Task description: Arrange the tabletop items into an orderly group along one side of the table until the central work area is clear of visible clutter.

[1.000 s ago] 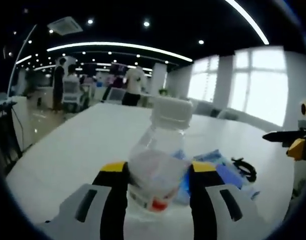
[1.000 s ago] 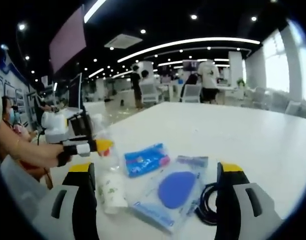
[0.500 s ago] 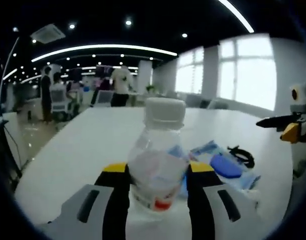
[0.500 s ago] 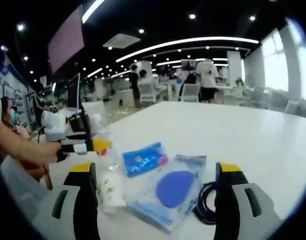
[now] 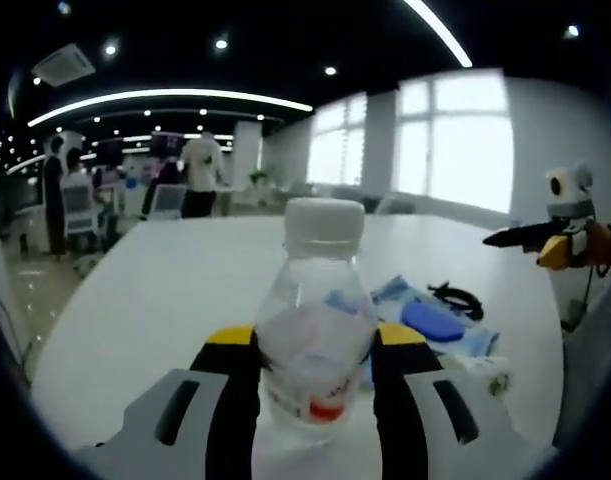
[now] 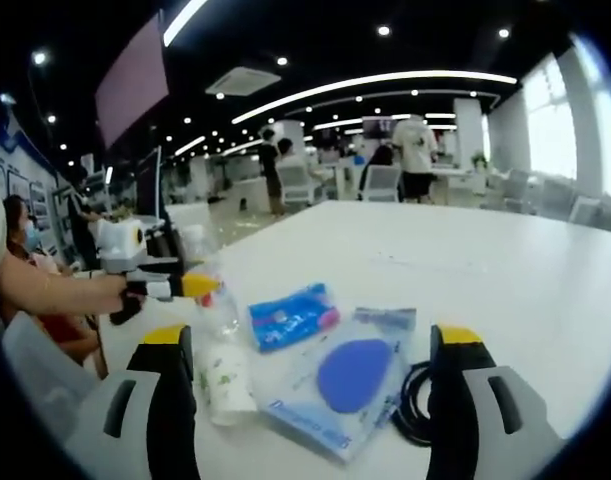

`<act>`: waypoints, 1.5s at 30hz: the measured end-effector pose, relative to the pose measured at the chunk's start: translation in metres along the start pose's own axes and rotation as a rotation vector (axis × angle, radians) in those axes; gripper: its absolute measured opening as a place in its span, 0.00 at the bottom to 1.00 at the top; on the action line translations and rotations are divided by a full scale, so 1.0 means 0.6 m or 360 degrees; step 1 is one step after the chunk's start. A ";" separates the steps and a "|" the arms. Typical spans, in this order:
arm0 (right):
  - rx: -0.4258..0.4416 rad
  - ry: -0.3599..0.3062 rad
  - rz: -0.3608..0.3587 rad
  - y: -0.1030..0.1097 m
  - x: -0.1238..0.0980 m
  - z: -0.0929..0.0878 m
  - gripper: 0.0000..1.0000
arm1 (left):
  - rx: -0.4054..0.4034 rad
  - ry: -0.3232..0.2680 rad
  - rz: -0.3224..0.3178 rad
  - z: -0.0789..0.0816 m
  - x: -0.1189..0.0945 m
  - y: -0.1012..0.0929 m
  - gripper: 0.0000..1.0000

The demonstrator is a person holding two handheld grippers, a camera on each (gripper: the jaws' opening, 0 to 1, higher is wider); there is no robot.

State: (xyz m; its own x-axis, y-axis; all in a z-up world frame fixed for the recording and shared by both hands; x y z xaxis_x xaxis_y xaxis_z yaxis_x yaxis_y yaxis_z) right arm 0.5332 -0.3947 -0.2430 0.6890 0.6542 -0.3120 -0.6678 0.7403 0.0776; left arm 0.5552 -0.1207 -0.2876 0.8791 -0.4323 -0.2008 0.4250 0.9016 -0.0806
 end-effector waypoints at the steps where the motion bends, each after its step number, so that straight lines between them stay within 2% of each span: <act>1: 0.0001 0.0002 0.0002 0.000 -0.001 0.000 0.97 | 0.0025 0.0004 -0.0025 0.000 0.001 0.001 0.41; 10: 0.0026 0.0039 -0.0001 -0.008 -0.009 -0.007 0.99 | 0.0099 0.0026 -0.0137 0.010 0.005 0.005 0.41; 15: 0.0010 0.0020 0.0000 -0.008 -0.016 0.001 0.99 | 0.0087 0.0015 -0.0182 0.019 0.007 0.017 0.41; 20: -0.0031 0.0078 0.0001 -0.012 -0.020 -0.005 1.00 | 0.0119 0.0023 -0.0257 0.024 0.017 0.025 0.41; 27: -0.0053 0.0196 0.0039 -0.012 -0.023 -0.027 1.00 | 0.0139 0.0053 -0.0289 0.022 0.037 0.047 0.41; 33: -0.0101 0.0268 0.0025 -0.015 -0.024 -0.043 1.00 | 0.0163 0.0032 -0.0318 0.030 0.049 0.066 0.41; 38: -0.0090 0.0273 -0.0013 -0.024 -0.024 -0.043 1.00 | 0.0183 0.0012 -0.0364 0.038 0.054 0.077 0.41; 45: -0.0069 0.0282 -0.0038 -0.029 -0.020 -0.048 1.00 | 0.0193 0.0020 -0.0377 0.039 0.066 0.095 0.41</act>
State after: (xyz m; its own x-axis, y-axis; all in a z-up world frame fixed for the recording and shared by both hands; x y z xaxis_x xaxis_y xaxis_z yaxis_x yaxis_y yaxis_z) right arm 0.5285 -0.4198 -0.2676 0.6470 0.5962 -0.4754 -0.6659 0.7455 0.0287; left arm 0.6192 -0.0867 -0.2771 0.7497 -0.6301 -0.2022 0.6419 0.7667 -0.0092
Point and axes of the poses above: the point that each gripper's makers call its tool centre point, and the gripper's own axes: x roughly forward along the fingers, y roughly to its left, z roughly out of its top, the point moved 5 cm from there along -x, roughly backward along the fingers
